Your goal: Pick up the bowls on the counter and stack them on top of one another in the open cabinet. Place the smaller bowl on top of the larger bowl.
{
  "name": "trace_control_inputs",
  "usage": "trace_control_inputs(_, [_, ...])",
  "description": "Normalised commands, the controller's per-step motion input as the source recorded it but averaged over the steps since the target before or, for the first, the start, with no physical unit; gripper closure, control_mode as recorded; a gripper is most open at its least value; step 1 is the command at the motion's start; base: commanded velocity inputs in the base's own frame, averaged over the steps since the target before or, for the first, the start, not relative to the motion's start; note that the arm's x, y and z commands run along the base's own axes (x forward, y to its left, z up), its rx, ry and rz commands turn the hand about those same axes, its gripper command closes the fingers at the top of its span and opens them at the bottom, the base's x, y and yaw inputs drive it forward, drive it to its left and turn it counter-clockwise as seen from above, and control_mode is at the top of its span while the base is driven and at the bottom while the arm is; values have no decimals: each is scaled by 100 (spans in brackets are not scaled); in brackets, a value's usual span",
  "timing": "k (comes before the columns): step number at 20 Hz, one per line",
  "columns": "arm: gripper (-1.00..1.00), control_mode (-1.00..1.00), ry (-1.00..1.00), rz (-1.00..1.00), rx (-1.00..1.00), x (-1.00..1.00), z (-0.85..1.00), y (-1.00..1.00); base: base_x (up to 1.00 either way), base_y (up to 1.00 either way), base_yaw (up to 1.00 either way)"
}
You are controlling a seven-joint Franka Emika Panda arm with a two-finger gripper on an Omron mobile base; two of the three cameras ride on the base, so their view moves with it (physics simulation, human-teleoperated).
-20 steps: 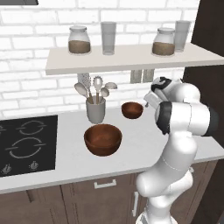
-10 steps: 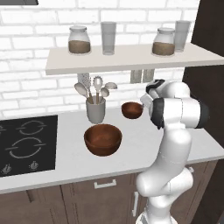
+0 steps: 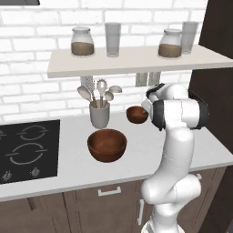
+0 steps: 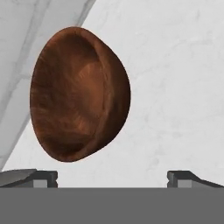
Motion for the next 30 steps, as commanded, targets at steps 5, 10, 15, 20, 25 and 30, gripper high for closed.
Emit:
trace_control_inputs(5, [-100,-100,0,-3,0,34,-17,3,0,0,0])
trace_control_inputs(10, [-100,-100,0,-3,0,32,-25,1,0,0,0])
trace_control_inputs(15, [-100,-100,0,-1,0,23,-27,0,0,0,0])
trace_control_inputs(20, [100,-100,0,-1,0,21,-23,0,0,0,0])
trace_control_inputs(25, [100,-100,1,0,0,1,0,0,0,0,0])
trace_control_inputs(30, [100,-100,0,0,0,-3,0,0,0,0,0])
